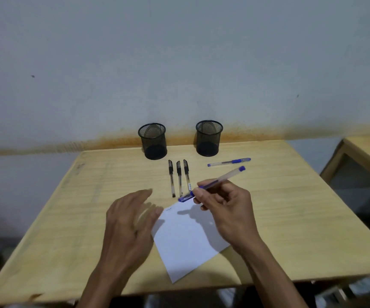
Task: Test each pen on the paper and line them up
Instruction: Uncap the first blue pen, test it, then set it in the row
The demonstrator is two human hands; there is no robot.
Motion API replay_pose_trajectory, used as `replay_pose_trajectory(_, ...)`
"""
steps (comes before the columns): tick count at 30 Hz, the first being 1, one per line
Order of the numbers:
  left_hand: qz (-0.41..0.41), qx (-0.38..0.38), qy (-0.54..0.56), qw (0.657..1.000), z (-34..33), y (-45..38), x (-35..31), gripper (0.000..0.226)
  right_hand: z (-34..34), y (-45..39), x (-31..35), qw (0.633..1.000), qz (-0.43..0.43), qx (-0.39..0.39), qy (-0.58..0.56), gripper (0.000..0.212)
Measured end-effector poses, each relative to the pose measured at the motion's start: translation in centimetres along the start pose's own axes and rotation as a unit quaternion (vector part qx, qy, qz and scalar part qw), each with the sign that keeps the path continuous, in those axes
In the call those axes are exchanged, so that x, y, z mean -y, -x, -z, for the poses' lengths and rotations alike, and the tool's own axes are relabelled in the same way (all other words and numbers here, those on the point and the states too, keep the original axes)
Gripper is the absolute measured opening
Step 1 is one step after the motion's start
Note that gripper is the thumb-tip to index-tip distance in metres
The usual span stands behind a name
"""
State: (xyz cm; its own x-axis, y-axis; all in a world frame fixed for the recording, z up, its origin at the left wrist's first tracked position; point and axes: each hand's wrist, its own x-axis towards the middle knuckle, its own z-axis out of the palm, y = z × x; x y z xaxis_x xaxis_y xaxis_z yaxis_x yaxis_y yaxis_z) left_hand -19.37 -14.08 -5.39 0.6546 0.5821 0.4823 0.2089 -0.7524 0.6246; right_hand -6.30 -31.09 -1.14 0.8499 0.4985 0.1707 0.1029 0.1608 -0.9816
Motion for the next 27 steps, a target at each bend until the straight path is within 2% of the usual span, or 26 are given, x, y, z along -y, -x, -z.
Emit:
replay_pose_trajectory(3, -0.086, 0.017, 0.003, 0.996, 0.0, -0.1, -1.9, 0.043, -0.6, 0.8, 0.2, 0.999, 0.022, 0.021, 0.031, 0.008)
replay_pose_trajectory(8, -0.18, -0.005, -0.016, 0.983, 0.0, -0.6, -2.2, 0.025, -0.4, 1.3, 0.1, 0.993, 0.057, 0.057, 0.089, 0.01)
replay_pose_trajectory(12, -0.212, 0.018, -0.033, 0.977, 0.5, -0.9, -1.6, 0.026, -0.2, 1.2, 0.2, 0.983, 0.063, 0.112, 0.132, 0.017)
replay_pose_trajectory(15, -0.236, 0.024, -0.014, 0.971, 1.0, -1.1, -1.5, 0.021, -0.3, 0.9, 0.3, 0.972, 0.1, 0.12, 0.178, 0.013)
replay_pose_trajectory(18, -0.274, 0.004, -0.013, 0.962, 1.5, -1.5, -1.4, 0.018, -0.8, 1.0, 0.8, 0.981, 0.092, 0.107, 0.135, 0.012)
replay_pose_trajectory(21, -0.279, -0.011, -0.018, 0.96, 1.9, -1.9, -1.3, 0.02, -1.2, 0.9, 0.9, 0.987, 0.096, 0.093, 0.084, 0.011)
replay_pose_trajectory(25, -0.289, -0.018, -0.025, 0.957, 1.6, -2.4, -1.4, 0.017, -2.0, 0.9, 1.0, 0.986, 0.1, 0.097, 0.092, 0.008)
replay_pose_trajectory(27, -0.254, -0.056, -0.05, 0.964, 2.2, -2.3, 0.9, 0.011, -0.9, 0.4, 1.9, 0.996, 0.076, 0.035, 0.042, 0.007)
